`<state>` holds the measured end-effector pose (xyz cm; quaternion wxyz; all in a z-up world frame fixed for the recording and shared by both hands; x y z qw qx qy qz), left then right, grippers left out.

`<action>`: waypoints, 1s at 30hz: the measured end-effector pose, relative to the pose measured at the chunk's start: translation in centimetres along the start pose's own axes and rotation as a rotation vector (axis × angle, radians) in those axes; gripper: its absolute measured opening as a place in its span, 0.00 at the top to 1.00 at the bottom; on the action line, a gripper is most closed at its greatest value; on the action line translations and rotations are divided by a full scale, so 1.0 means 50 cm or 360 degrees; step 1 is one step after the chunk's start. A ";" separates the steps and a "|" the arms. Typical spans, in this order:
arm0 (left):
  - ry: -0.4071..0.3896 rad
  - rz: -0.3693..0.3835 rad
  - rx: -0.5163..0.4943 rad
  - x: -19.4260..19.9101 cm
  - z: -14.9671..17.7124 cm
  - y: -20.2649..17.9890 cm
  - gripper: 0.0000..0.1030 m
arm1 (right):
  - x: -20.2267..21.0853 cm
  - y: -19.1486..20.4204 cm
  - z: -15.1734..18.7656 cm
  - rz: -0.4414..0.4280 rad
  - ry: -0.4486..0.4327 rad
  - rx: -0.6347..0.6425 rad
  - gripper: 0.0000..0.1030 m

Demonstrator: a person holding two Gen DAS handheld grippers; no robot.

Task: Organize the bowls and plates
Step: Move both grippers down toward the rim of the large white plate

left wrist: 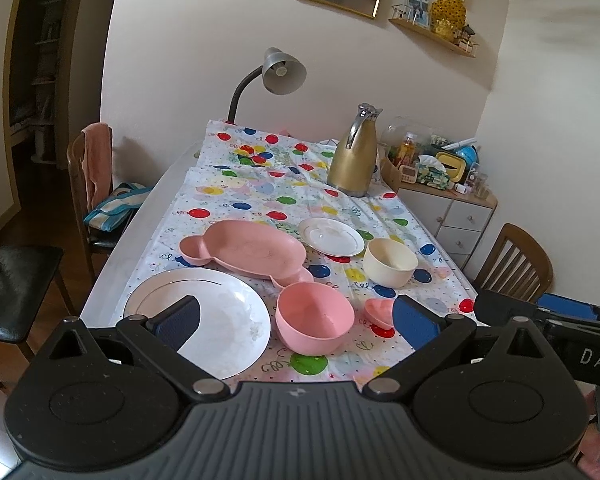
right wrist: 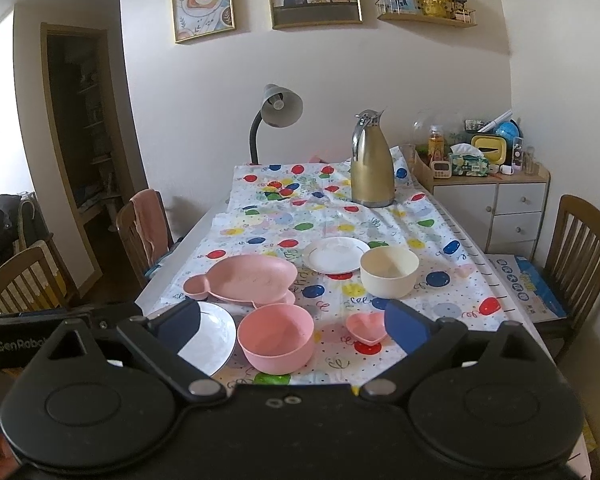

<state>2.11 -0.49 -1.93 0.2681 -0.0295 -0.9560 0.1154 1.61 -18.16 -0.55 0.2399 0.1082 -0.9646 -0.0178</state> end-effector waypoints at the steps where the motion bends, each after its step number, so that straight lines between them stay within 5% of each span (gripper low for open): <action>1: 0.0001 -0.0003 -0.0001 0.002 0.001 -0.001 0.00 | 0.000 -0.001 0.000 0.0000 -0.0001 0.0001 0.05; 22: 0.0138 -0.0207 0.0148 -0.099 -0.014 0.033 0.00 | -0.115 -0.004 -0.022 -0.0212 0.0126 0.0125 0.04; 30: 0.0303 -0.0357 0.0330 -0.169 0.015 0.113 0.00 | -0.230 0.012 0.004 -0.0325 0.0371 0.0188 0.06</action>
Point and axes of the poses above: each gripper's, at about its wrist camera, not at the fingertips, and x roughly against the way its jaws point, y to its left, z to its underside, the point moved 5 cm from there along -x, roughly the way its jaws point, and after that the axes turned 2 degrees about x, right-handed, at the moved point
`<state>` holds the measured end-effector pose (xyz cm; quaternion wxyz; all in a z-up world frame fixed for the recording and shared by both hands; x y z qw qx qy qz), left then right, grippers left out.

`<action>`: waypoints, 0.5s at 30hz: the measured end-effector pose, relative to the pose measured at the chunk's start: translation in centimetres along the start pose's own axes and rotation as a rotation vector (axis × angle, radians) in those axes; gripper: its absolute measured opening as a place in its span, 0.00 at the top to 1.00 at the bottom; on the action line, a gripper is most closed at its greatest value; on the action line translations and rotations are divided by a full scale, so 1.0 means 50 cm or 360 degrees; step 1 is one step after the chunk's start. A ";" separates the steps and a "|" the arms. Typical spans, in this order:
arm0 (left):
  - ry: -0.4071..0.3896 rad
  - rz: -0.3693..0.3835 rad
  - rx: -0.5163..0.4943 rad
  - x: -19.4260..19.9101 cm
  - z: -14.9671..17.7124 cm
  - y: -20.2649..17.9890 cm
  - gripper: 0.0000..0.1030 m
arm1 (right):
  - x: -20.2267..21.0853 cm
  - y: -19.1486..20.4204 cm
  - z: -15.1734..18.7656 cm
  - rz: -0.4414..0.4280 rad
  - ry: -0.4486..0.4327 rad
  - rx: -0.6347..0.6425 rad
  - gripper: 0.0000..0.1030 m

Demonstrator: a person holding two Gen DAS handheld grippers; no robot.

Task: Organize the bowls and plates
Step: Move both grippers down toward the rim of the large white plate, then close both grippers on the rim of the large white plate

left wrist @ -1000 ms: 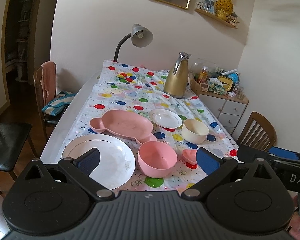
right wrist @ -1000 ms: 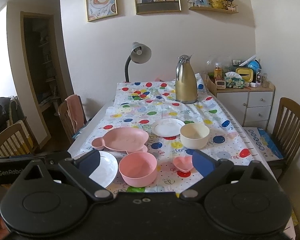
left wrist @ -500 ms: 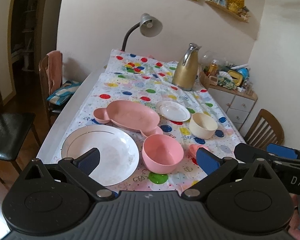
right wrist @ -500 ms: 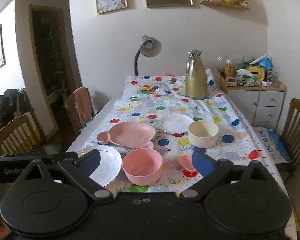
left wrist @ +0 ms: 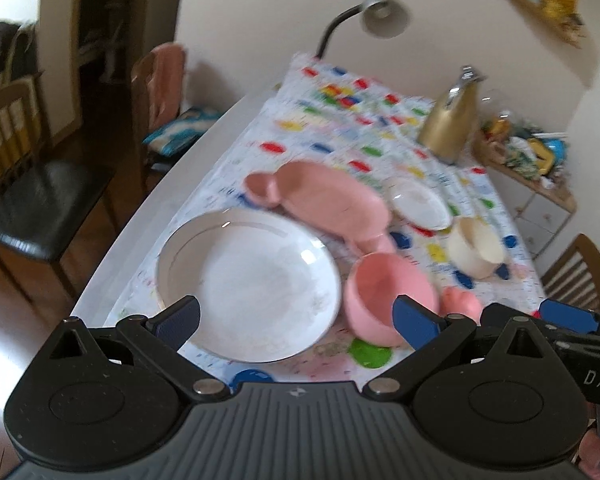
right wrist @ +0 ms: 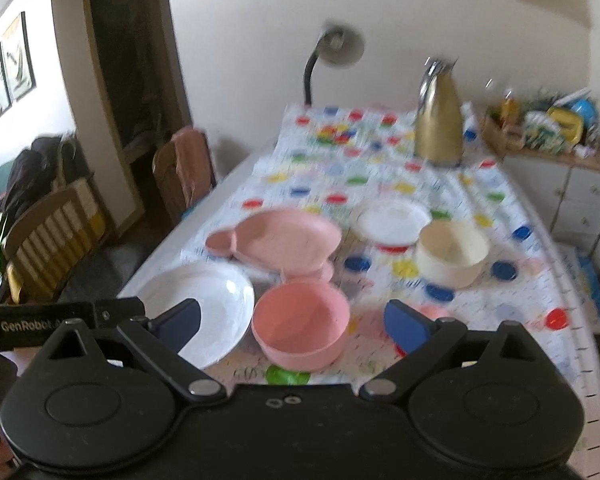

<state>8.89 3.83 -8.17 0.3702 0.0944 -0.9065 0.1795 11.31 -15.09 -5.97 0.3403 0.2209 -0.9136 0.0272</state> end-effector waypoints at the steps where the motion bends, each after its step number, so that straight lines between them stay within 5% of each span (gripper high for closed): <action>1: 0.0020 -0.0019 0.0022 -0.011 0.002 0.011 0.00 | -0.015 0.005 0.002 -0.0012 0.0029 0.0020 0.06; 9: 0.0242 -0.0096 0.0263 -0.104 0.007 0.095 0.00 | -0.155 0.046 -0.048 -0.0109 0.0221 0.0156 0.14; 15: 0.0326 -0.0160 0.0390 -0.158 -0.023 0.132 0.01 | -0.274 0.068 -0.079 -0.0154 0.0490 0.0162 0.22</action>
Point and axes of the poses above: each gripper's, at about its wrist camera, not at the fingertips, and x roughly against the way its jaws point, y to its left, z to its underside, the point moved 5 cm from there along -x, roughly the way its jaws point, and after that the axes turned 2 degrees about x, right-handed, at the moved point
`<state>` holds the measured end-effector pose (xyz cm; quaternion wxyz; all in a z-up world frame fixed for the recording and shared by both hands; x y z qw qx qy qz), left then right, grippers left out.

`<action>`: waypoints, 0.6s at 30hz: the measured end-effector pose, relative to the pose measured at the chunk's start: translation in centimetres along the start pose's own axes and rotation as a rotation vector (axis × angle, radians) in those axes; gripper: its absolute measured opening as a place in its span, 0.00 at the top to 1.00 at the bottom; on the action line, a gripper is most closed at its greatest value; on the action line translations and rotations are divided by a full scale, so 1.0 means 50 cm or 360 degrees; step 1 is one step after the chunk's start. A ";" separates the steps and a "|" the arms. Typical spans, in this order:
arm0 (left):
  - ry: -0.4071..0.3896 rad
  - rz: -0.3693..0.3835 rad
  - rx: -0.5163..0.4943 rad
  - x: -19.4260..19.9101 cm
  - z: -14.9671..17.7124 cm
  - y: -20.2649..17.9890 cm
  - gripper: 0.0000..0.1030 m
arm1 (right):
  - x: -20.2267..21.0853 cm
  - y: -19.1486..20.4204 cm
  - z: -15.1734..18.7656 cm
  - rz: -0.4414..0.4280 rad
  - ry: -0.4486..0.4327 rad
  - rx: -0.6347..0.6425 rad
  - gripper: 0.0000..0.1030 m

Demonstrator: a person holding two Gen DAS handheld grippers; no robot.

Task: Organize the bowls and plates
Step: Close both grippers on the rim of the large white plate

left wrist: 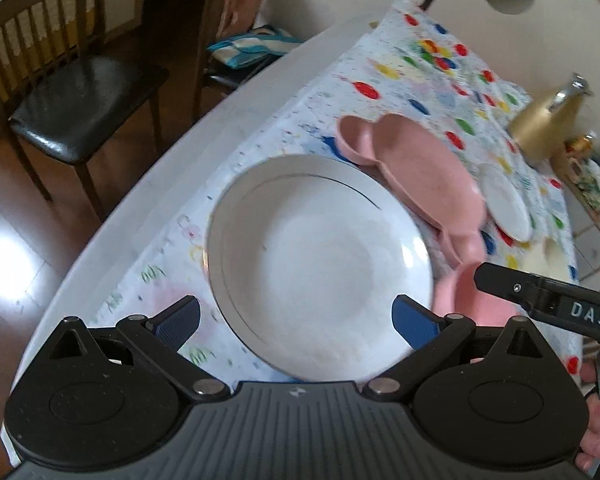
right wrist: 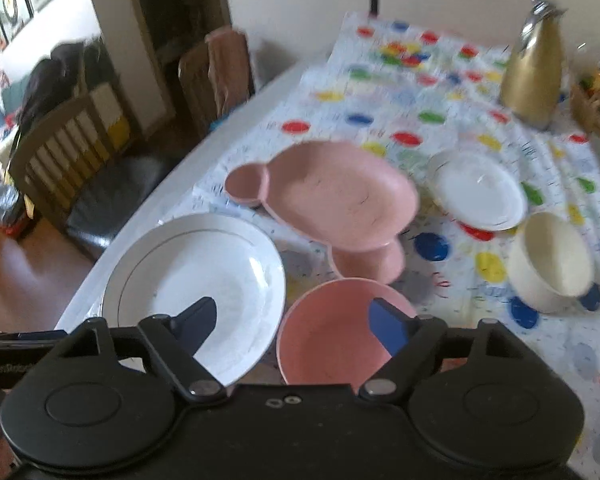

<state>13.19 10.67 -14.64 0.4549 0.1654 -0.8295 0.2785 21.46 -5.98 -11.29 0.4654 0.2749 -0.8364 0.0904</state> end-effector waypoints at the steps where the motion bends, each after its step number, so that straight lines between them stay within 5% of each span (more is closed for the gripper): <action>1: 0.0011 -0.0010 0.0019 -0.009 -0.009 0.005 0.01 | -0.016 0.002 -0.007 -0.0006 0.0040 -0.0006 0.22; 18: 0.0125 -0.0096 0.0148 -0.093 -0.049 0.073 0.17 | -0.196 -0.017 -0.049 -0.0092 0.0408 -0.0089 0.62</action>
Point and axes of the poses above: each gripper's, at about its wrist camera, not at the fingertips, and x roughly against the way its jaws point, y to its left, z to its underside, the point moved 5 cm from there along -x, roughly the way its jaws point, and after that the axes turned 2 degrees about x, right-handed, at the moved point
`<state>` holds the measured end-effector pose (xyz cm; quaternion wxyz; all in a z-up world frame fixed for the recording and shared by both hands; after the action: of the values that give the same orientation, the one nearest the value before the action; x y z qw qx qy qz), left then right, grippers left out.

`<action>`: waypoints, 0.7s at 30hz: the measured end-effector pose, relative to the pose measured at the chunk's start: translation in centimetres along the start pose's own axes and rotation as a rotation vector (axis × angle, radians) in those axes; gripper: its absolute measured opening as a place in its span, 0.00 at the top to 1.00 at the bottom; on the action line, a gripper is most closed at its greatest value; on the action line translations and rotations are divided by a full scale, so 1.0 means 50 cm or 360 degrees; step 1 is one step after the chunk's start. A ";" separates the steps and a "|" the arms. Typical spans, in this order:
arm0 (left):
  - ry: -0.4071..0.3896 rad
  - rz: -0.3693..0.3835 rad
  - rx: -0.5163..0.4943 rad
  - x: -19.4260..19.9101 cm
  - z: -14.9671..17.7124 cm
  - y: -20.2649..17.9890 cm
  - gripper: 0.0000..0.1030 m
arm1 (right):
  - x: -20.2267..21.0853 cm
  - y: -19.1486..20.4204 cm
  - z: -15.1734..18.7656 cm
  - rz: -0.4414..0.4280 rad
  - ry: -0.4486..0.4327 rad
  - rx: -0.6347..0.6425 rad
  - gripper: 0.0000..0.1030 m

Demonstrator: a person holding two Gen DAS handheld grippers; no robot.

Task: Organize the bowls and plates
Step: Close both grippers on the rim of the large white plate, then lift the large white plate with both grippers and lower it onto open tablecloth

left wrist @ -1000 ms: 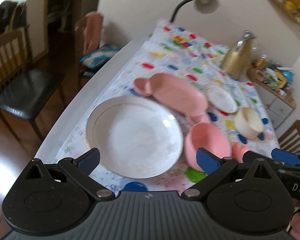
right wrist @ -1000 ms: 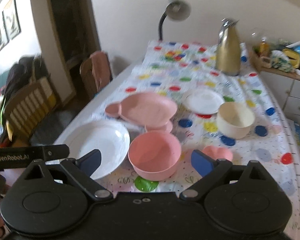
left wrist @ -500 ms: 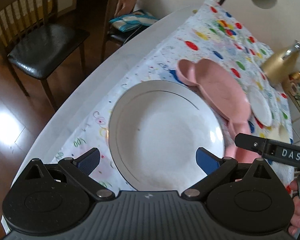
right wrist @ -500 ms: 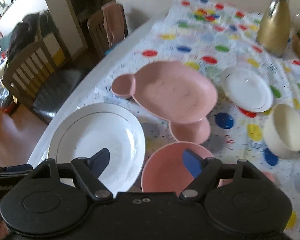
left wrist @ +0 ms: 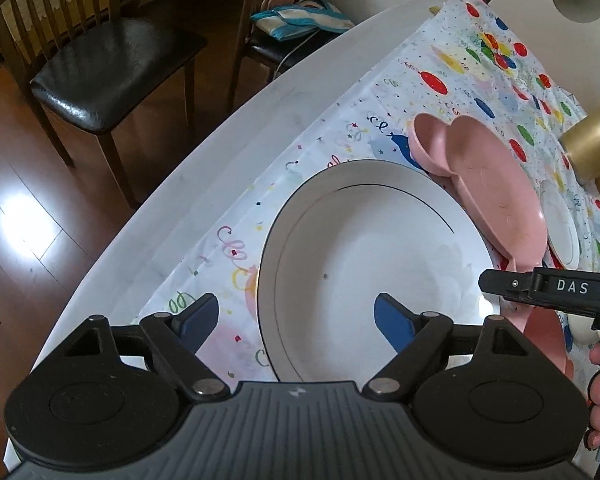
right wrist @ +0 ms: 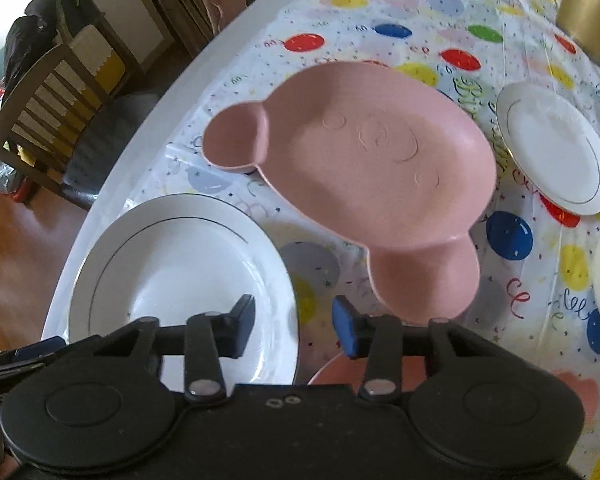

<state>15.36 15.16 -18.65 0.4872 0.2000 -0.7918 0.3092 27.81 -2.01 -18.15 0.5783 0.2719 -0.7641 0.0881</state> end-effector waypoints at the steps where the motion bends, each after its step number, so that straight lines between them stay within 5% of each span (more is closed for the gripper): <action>1: 0.0000 0.0000 0.0005 -0.001 -0.001 0.002 0.17 | -0.003 -0.001 -0.001 -0.0009 0.0005 -0.0011 0.63; 6: -0.0003 0.0011 0.0036 -0.007 -0.008 0.008 0.18 | -0.007 0.009 -0.002 -0.0061 0.0020 -0.0001 0.70; 13: 0.0037 0.0061 0.0082 -0.024 -0.014 0.024 0.49 | -0.016 0.008 -0.002 -0.0053 0.0017 0.0008 0.83; 21: 0.0074 0.0138 0.0126 -0.033 -0.006 0.041 0.72 | -0.016 0.004 0.001 -0.0019 -0.0001 0.0022 0.92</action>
<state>15.01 16.90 -20.66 0.4835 0.1775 -0.7752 0.3657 27.82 -1.58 -18.88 0.5768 0.2805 -0.7620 0.0899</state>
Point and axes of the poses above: each gripper's, at about its wrist camera, not at the fingertips, and x roughly against the way its jaws point, y to its left, z to its underside, the point moved 5 cm from there along -x, roughly the way its jaws point, and after that the axes turned 2 degrees about x, right-handed, at the moved point
